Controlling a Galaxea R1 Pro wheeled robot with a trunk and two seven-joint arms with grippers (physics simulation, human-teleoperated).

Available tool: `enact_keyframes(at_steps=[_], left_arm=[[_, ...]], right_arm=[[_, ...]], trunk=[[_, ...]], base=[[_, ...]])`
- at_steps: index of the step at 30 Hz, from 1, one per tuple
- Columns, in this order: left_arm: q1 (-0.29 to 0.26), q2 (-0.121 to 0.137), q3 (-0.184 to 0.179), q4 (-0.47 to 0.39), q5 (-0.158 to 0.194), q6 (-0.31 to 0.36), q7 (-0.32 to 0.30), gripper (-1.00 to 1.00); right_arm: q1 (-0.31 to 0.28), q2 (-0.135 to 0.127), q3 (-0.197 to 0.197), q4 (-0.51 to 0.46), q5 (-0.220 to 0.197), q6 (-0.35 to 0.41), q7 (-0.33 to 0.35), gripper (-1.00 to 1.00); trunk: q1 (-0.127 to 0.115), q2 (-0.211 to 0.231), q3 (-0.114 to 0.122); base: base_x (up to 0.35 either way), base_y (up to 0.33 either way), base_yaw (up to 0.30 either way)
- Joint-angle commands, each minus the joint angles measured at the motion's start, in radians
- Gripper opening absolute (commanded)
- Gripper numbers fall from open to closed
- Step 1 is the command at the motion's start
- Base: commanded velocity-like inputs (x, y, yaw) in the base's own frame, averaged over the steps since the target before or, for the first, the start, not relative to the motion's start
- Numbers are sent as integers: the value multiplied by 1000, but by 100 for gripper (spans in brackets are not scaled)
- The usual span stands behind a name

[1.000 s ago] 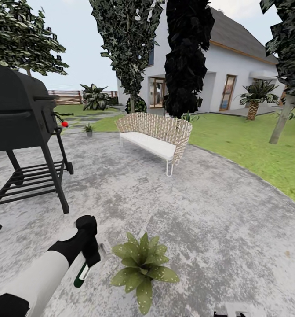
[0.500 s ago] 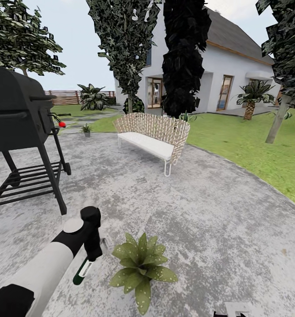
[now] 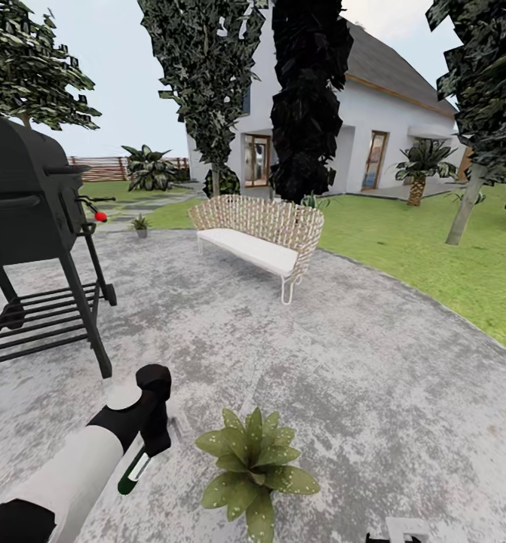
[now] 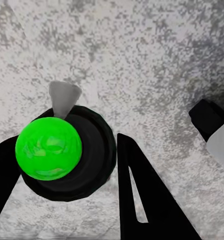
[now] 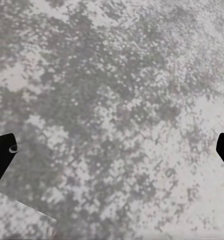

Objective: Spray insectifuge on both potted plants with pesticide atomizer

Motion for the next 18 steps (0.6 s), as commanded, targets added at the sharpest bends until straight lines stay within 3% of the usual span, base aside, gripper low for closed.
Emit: enact_keyframes(at_steps=[1, 8, 11, 18], left_arm=[[8, 0, -3, -1, -4, 10, 3, -100], [22, 0, 6, -1, 22, 12, 23, -100], [23, -2, 6, -2, 81, 12, 24, -100], [40, -2, 5, -9, 104, 11, 25, -100]], right_arm=[[-1, 0, -8, 2, 10, -4, -4, 100], [-1, 0, -8, 2, 11, -4, -5, 100], [-1, 0, -8, 2, 10, -4, -5, 100], [-1, 0, -7, 2, 10, -4, -5, 100]], trunk=[[0, 0, -1], [0, 0, -1], [0, 0, -1], [0, 0, -1]], base=[[1, 23, -29], [0, 4, -5], [0, 0, 16], [0, -3, 228]])
